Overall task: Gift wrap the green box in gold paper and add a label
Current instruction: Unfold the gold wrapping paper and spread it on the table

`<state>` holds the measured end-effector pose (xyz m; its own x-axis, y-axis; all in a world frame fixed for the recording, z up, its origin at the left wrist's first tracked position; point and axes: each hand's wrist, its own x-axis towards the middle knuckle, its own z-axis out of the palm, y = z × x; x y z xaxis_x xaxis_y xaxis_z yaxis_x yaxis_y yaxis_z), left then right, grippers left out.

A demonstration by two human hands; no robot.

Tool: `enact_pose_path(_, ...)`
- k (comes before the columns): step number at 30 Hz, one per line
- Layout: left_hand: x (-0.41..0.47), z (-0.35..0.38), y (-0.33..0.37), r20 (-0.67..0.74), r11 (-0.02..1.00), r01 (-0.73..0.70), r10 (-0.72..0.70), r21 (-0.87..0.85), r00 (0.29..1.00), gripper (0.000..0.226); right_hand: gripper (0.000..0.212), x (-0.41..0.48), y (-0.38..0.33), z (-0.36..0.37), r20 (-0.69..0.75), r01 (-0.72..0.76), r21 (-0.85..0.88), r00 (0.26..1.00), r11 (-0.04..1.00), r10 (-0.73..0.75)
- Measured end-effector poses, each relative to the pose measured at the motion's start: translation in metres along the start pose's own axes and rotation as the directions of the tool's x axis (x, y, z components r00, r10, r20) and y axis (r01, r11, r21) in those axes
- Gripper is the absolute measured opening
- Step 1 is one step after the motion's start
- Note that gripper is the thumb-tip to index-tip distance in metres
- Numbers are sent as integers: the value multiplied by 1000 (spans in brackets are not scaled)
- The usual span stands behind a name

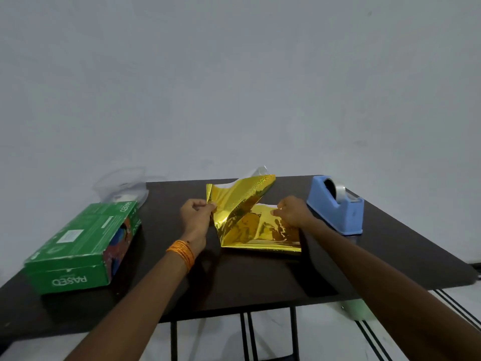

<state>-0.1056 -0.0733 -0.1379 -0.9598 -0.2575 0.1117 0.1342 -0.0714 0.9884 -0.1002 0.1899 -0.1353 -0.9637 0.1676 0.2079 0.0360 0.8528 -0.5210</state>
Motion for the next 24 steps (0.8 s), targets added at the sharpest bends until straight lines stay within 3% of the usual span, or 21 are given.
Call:
enact_pose_path(2,4,-17,-5,-40,999,49,-50,-9,998,24,36,8,-5,11,28,24,-101,999,995,-22)
enact_pose_path(6,10,-42,-5,-105,995,93,-97,-37,990,27,26,21,-10,33,42,36,-206,999,978,-28)
enact_pose_path(11,22,-55,4,-108,997,71,-69,15,992,39,10,28,-15,38,-63,65,-183,995,981,-78)
enact_pose_path(14,32,-55,11,-57,994,108,-107,18,993,36,15,30,-16,30,-115,56,-172,990,984,-76)
enact_pose_path(20,51,-50,16,47,964,265,-266,37,963,14,16,30,-21,5,-151,94,162,986,982,-69)
enact_pose_path(24,48,-52,14,77,938,346,-345,11,935,26,15,22,-43,-21,-167,131,411,984,902,-66)
